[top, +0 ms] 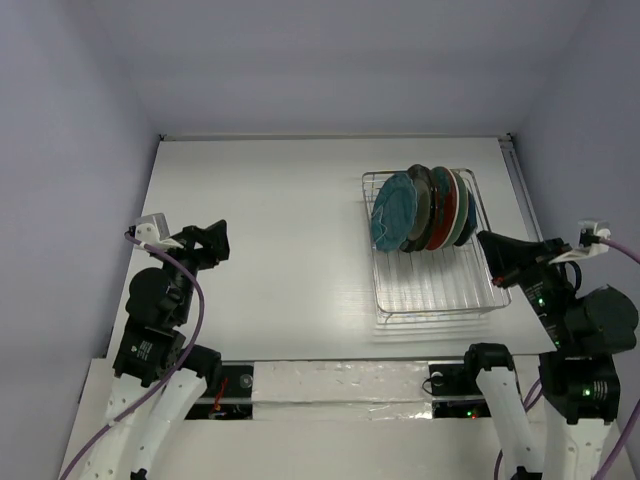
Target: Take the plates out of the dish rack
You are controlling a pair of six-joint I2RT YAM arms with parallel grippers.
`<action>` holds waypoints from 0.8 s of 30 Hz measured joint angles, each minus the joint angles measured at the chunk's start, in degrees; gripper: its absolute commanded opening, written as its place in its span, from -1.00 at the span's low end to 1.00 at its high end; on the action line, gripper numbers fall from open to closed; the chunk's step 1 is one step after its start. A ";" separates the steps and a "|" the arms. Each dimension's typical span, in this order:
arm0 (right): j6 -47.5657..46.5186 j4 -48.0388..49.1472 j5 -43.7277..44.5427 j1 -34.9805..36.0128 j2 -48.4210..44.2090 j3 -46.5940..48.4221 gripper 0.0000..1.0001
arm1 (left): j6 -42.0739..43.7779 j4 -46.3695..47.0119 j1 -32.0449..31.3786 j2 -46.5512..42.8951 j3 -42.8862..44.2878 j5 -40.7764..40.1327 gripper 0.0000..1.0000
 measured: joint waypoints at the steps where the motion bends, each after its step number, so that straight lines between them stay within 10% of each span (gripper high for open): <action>1: 0.07 0.26 -0.66 0.00 1.03 0.04 -1.00 | 0.07 0.00 0.00 0.00 0.00 0.00 0.26; 7: 1.14 2.67 -3.78 0.02 8.59 0.07 -1.00 | 0.11 0.04 0.00 0.00 -0.02 0.00 0.16; 11: 1.36 3.26 -2.36 2.49 12.17 0.07 -1.00 | -0.13 0.50 0.00 -0.02 -0.37 0.00 -0.28; 15: 1.11 3.69 6.36 16.02 16.98 1.22 -1.00 | -0.48 0.52 0.11 0.00 -0.61 -0.04 -0.95; 21: -0.46 1.92 27.15 34.45 33.42 10.01 -1.00 | -0.37 0.44 0.37 0.31 -0.61 0.00 -1.00; 23: -1.09 0.61 32.72 35.82 38.58 12.57 -0.85 | -0.39 0.44 0.37 0.57 -0.61 0.00 -1.00; 24: -1.42 0.00 34.86 36.13 40.68 13.46 -0.47 | -0.39 0.44 0.37 0.74 -0.61 0.00 -1.00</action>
